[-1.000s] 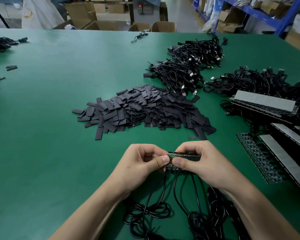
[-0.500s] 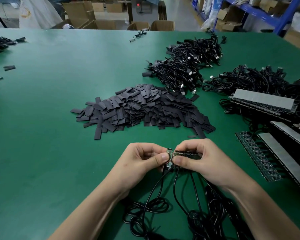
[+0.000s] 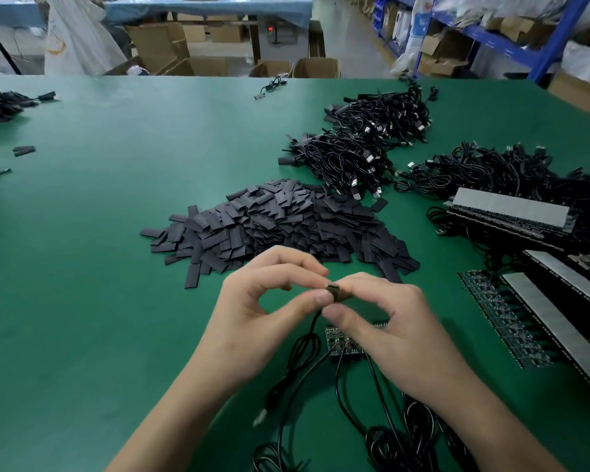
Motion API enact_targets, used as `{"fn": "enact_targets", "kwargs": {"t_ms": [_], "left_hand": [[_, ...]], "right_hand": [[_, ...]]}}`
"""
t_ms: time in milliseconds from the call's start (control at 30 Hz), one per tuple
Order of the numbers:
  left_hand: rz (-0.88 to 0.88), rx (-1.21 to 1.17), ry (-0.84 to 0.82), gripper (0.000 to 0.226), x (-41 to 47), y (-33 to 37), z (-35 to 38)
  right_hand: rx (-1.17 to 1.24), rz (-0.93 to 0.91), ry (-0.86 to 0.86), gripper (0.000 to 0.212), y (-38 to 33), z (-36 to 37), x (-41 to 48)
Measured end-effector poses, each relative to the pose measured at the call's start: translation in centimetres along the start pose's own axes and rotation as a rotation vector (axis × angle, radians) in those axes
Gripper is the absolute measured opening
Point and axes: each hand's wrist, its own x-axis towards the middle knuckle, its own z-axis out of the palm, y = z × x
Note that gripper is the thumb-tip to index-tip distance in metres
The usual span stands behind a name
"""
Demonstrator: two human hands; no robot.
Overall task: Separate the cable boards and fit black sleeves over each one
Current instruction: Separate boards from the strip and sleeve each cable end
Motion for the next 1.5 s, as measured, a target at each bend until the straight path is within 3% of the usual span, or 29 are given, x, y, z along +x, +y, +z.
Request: {"fn": "enact_targets", "kwargs": {"t_ms": [100,200,300,367,567,733,1000,1200,1400,1500], "left_hand": [[0.075,0.01,-0.033,0.019,1.6,1.3,-0.8],[0.013,0.067,0.049,0.028,4.3,1.1,-1.8],[-0.056,0.347,0.185,0.021,7.6,-1.7,-1.7],[-0.094,0.526,0.187,0.023,9.7,-3.8,-1.3],[-0.136,0.896,0.088,0.028,13.4,-8.3,-0.2],[-0.141,1.023,0.0,0.027,15.2,-9.7,0.3],[-0.164,0.914,-0.008,0.019,15.9,-9.9,0.0],[-0.072,0.511,0.092,0.015,14.2,-8.1,0.6],[-0.011,0.18,-0.006,0.019,8.9,-4.3,1.1],[-0.028,0.159,-0.006,0.021,4.6,-3.8,0.9]], "right_hand": [[0.101,-0.073,0.075,0.02,-1.4,-0.4,0.2],[0.244,-0.147,0.158,0.016,-3.0,-2.2,0.5],[0.387,-0.221,0.246,0.016,-4.7,-4.8,0.8],[0.381,-0.222,0.255,0.021,-5.3,-6.3,1.0],[-0.007,0.107,0.031,0.029,-2.9,-6.2,1.7],[-0.057,0.275,0.021,0.027,0.9,-3.0,1.7],[0.083,0.338,0.033,0.024,4.1,-0.8,0.9],[0.121,0.361,0.058,0.026,4.5,-0.1,0.6],[0.198,0.315,0.078,0.024,4.5,-0.5,0.4],[0.238,0.3,0.052,0.016,4.4,-0.8,0.4]]}}
